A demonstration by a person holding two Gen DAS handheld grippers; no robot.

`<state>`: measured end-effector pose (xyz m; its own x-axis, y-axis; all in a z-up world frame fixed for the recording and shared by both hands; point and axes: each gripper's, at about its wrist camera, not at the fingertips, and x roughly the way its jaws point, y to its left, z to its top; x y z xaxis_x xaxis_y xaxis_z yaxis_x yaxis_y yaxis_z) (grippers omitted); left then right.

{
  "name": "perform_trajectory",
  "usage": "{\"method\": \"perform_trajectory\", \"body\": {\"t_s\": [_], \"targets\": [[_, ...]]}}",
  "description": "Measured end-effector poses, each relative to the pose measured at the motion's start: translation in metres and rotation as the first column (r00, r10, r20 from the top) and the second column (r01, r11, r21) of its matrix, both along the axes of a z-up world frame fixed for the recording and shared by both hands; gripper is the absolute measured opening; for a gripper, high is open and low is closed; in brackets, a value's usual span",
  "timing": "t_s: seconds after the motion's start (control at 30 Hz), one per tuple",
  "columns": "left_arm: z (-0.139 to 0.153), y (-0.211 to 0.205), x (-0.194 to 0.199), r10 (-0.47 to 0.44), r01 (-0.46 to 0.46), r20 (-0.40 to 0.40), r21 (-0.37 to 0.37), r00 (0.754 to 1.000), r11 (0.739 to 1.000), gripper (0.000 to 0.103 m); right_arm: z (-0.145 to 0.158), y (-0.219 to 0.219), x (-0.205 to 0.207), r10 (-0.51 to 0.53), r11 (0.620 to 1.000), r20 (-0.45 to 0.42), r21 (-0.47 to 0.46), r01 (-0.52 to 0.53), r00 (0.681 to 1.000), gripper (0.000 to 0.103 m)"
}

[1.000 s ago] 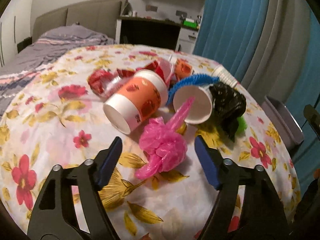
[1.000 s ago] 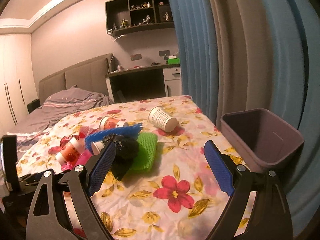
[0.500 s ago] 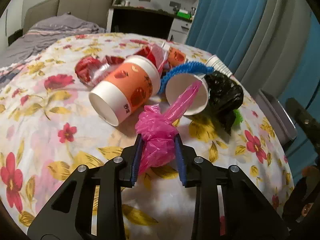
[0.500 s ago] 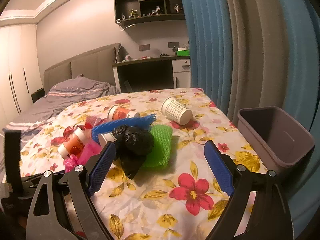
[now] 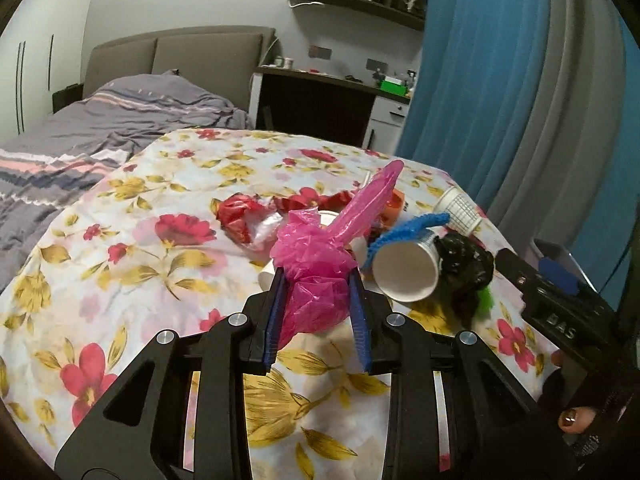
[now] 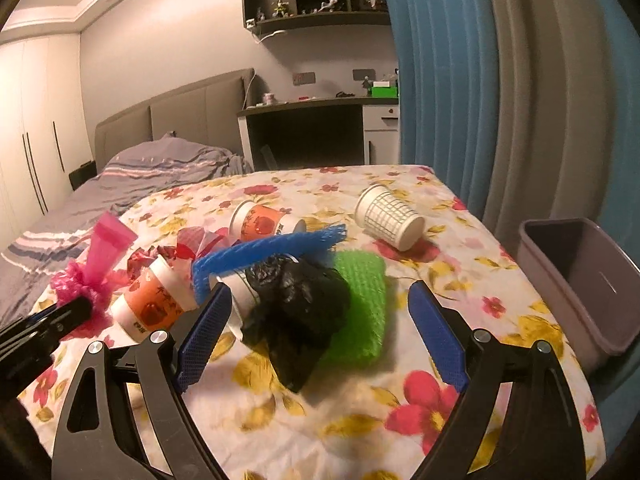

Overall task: Collect trash
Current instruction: 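Grasp the second pink bag with the left tool while the right tool grasps the black bag, then carry both bags over the grey bin and open both tools to release them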

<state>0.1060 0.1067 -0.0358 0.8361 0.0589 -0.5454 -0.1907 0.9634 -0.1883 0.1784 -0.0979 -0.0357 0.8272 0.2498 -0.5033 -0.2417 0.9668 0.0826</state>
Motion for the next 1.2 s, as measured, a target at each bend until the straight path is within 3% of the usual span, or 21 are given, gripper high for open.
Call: {"method": "perform_trajectory", "body": {"t_s": [0.57, 0.73, 0.77, 0.9, 1.2], "targets": [[0.0, 0.013, 0.009, 0.0, 0.001, 0.017, -0.025, 1.0, 1.0, 0.03, -0.023, 0.013, 0.038, 0.034, 0.999, -0.124, -0.012, -0.036, 0.992, 0.065], [0.0, 0.012, 0.01, -0.001, 0.002, 0.017, -0.026, 1.0, 1.0, 0.03, -0.027, 0.011, 0.038, 0.046, 0.999, -0.156, -0.005, -0.048, 0.987, 0.039], [0.0, 0.012, 0.009, -0.002, 0.002, 0.018, -0.025, 1.0, 1.0, 0.03, -0.028, 0.011, 0.038, 0.049, 0.999, -0.158, -0.004, -0.05, 0.986, 0.039], [0.002, 0.009, 0.009, -0.004, 0.004, 0.024, -0.021, 1.0, 1.0, 0.03, -0.024, 0.005, 0.029, 0.054, 0.999, -0.139, 0.009, -0.053, 0.989, 0.033], [0.015, -0.014, 0.0, -0.042, 0.041, 0.049, 0.015, 0.998, 0.999, 0.029, 0.011, -0.025, -0.015, 0.08, 0.992, -0.04, 0.102, -0.076, 0.996, 0.033]]}}
